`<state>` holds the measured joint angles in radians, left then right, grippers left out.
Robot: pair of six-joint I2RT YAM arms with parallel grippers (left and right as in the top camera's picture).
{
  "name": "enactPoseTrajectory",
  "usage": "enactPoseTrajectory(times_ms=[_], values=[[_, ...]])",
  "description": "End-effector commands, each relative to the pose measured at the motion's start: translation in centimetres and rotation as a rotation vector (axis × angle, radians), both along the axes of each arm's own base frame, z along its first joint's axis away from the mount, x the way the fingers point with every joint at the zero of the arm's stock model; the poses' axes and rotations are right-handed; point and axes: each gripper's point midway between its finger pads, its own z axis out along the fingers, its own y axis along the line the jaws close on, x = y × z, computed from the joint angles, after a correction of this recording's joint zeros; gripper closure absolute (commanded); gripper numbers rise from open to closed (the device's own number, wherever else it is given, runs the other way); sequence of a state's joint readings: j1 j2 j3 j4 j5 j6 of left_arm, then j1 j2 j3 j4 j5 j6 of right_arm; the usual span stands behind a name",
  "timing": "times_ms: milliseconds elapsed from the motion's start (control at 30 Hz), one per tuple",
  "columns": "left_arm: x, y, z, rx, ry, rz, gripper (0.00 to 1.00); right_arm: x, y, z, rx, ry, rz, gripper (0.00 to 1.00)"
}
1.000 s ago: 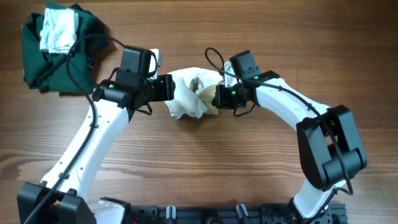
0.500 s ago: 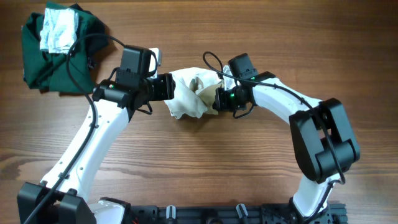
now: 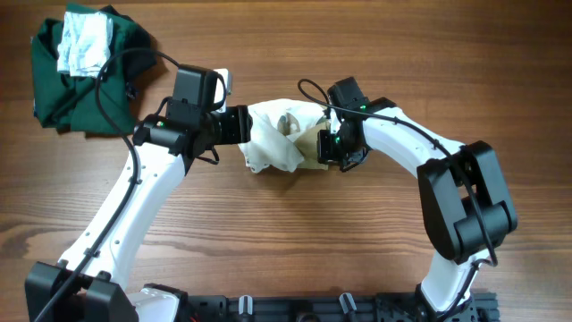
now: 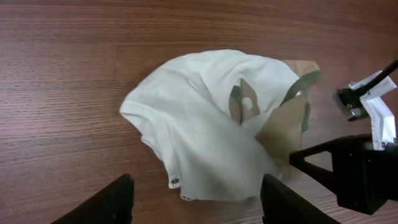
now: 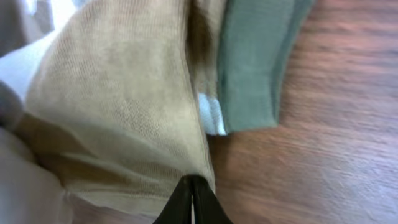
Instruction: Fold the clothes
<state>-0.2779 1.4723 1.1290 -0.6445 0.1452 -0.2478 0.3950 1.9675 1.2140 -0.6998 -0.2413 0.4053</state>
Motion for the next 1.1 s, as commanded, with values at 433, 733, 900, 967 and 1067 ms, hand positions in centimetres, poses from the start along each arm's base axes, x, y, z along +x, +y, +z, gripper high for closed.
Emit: enactPoseTrajectory(times_ms=[433, 733, 900, 967, 1067], values=[[0.4, 0.7, 0.2, 0.029, -0.018, 0.021, 0.31, -5.7, -15.5, -1.1, -0.512, 0.291, -0.403, 0.96], [0.5, 0.7, 0.0, 0.031, -0.015, 0.018, 0.26, -5.6, -20.8, -0.9, -0.482, 0.331, -0.56, 0.96], [0.4, 0.7, 0.0, 0.032, -0.014, 0.018, 0.24, -5.9, -23.8, -0.8, -0.507, 0.337, -0.641, 0.95], [0.4, 0.8, 0.0, 0.032, -0.011, 0.018, 0.21, -5.8, -24.7, -0.9, -0.506, 0.331, -0.673, 0.95], [0.0, 0.7, -0.2, 0.032, 0.006, 0.015, 0.16, -5.2, -26.0, -0.5, -0.474, 0.325, -0.729, 0.92]])
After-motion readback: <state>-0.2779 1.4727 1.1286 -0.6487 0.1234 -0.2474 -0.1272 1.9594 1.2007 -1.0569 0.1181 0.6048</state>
